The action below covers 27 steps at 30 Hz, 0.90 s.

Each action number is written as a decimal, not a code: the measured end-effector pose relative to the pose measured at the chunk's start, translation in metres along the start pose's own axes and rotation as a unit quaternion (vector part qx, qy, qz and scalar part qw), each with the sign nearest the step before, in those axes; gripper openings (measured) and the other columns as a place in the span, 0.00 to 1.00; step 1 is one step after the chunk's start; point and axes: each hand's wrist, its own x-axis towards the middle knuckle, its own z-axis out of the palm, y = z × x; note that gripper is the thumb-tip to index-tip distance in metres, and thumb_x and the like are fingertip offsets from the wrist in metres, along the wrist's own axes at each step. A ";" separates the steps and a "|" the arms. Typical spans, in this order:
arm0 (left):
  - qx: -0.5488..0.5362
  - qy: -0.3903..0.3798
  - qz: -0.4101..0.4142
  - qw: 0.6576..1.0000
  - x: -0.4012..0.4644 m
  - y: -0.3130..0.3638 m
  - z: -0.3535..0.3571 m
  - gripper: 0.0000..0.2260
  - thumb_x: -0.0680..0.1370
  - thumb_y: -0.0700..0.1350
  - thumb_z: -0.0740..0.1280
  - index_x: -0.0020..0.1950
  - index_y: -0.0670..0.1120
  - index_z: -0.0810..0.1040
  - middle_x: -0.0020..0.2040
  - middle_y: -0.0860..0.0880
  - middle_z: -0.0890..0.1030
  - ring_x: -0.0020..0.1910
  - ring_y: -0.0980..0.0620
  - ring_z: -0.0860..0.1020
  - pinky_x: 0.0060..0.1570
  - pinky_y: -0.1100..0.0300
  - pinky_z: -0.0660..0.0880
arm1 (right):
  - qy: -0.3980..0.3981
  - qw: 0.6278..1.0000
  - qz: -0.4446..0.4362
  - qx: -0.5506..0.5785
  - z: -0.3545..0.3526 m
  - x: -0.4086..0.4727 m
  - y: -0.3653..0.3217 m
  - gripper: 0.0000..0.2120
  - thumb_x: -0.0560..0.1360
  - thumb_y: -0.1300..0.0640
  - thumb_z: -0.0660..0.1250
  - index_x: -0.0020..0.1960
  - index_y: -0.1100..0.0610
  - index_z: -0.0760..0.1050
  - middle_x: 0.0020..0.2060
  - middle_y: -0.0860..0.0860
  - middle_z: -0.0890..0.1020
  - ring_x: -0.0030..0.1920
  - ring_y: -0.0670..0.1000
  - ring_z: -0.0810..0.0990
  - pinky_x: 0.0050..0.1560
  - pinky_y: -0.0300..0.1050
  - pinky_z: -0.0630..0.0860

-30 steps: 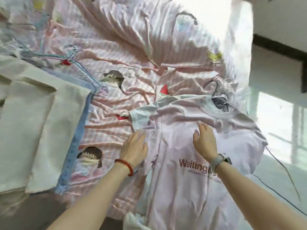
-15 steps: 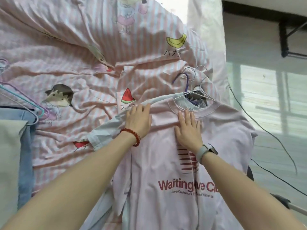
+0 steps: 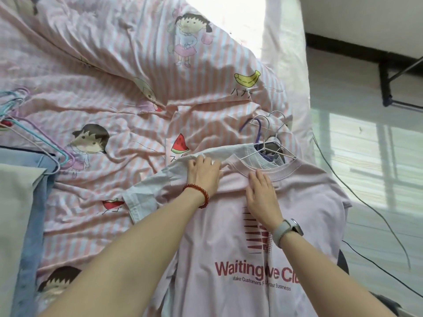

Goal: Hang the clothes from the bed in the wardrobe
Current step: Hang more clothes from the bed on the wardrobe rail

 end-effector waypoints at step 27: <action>-0.104 0.306 -0.354 0.878 -0.534 -0.204 -0.080 0.13 0.73 0.43 0.54 0.40 0.38 0.75 0.36 0.41 0.77 0.39 0.49 0.69 0.38 0.56 0.61 | -0.086 0.893 -0.439 -0.061 0.010 -0.173 -0.290 0.12 0.78 0.53 0.58 0.49 0.61 0.74 0.44 0.59 0.79 0.49 0.60 0.76 0.52 0.55 0.69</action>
